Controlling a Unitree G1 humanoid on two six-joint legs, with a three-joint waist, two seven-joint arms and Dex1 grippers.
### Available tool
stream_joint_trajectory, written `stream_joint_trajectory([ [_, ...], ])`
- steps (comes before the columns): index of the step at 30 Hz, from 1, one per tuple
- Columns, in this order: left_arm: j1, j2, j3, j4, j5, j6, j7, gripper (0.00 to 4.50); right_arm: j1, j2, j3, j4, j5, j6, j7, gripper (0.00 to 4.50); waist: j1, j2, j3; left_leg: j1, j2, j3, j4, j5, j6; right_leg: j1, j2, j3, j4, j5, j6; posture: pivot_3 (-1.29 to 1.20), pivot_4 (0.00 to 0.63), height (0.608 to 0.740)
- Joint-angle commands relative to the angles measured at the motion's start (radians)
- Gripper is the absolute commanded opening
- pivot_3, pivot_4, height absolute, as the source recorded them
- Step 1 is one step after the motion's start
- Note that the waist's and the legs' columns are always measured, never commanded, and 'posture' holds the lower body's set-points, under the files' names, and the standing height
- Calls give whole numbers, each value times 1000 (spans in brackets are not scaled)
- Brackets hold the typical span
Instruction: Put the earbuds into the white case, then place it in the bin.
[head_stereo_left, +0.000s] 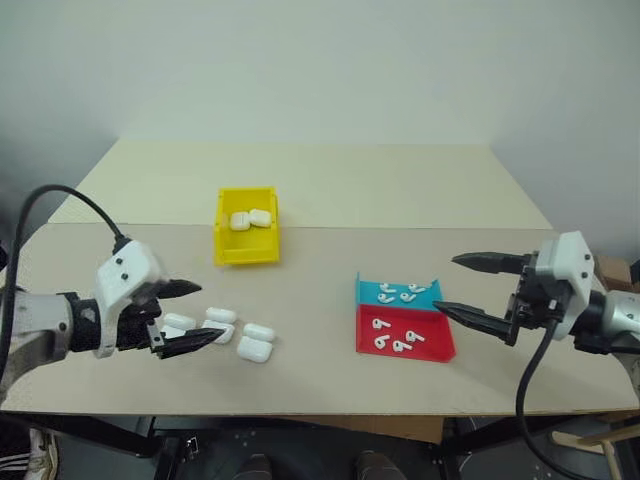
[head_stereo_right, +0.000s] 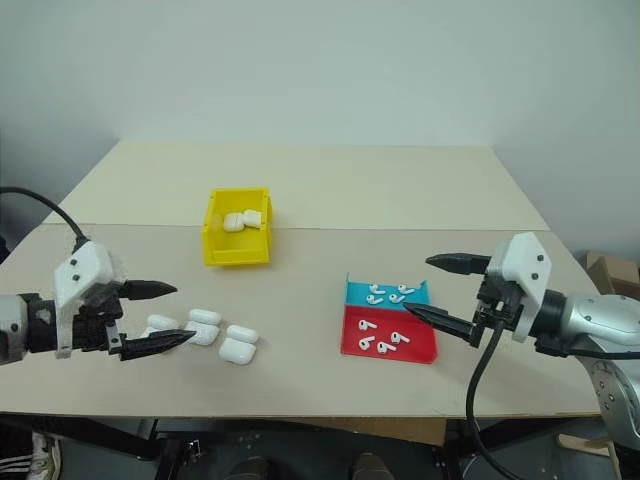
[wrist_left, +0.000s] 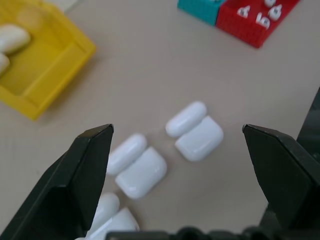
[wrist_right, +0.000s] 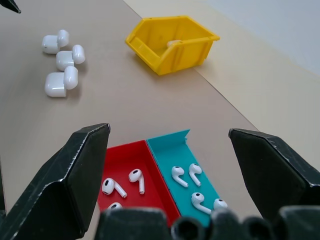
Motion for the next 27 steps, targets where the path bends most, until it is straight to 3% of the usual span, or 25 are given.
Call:
stream_joint_trajectory([
  [1, -78, 95, -23, -9, -61, 179, 39, 4500, -7, 13, -30, -43, 33, 8, -36, 4434, 0, 1, 0, -1, 0, 0, 0, 0, 0, 0, 0, 0, 0, 0, 0, 0, 150, 740],
  [4, -194, 145, -109, -13, -55, 318, 150, 4500, 9, 30, -30, -59, 35, 10, -58, 4434, 1, 1, 0, -1, 0, 0, 0, 0, 0, -1, 0, 0, 0, 0, 0, 0, 150, 740],
  [9, -403, 100, -217, 24, -46, 573, 298, 4500, 23, 48, -29, -79, 47, 23, -88, 4434, 2, 0, 1, -2, 0, 0, -1, 0, 0, -1, 0, -1, 0, 0, -1, 0, 150, 740],
  [12, -457, 132, -288, -25, -59, 614, 374, 4500, 26, 45, -28, -80, 53, 30, -96, 4434, -1, 0, 1, -2, -1, 0, -1, 0, 0, -1, 0, -1, 0, 0, -1, 0, 150, 740],
  [16, -478, 138, -322, 61, -205, 614, 548, 4500, 19, 35, -24, -68, 57, 40, -88, 4434, 0, -1, 1, -2, -1, -1, -1, -1, 0, -1, 0, 0, 0, 2, -5, 0, 150, 740],
  [21, -555, 238, -488, 181, -496, 614, 733, 4500, -19, 34, -6, -46, 50, 42, -86, 4434, 0, -2, 2, -2, -1, -1, -1, -1, 0, -1, 0, -1, 0, 1, -4, 0, 150, 740],
  [27, -663, 208, -651, 262, -741, 614, 997, 4500, -46, 37, 7, -34, 41, 44, -84, 4434, 5, -2, 2, -2, -1, -1, -1, -1, 0, -1, 0, -1, 0, 2, -5, 0, 150, 740],
])
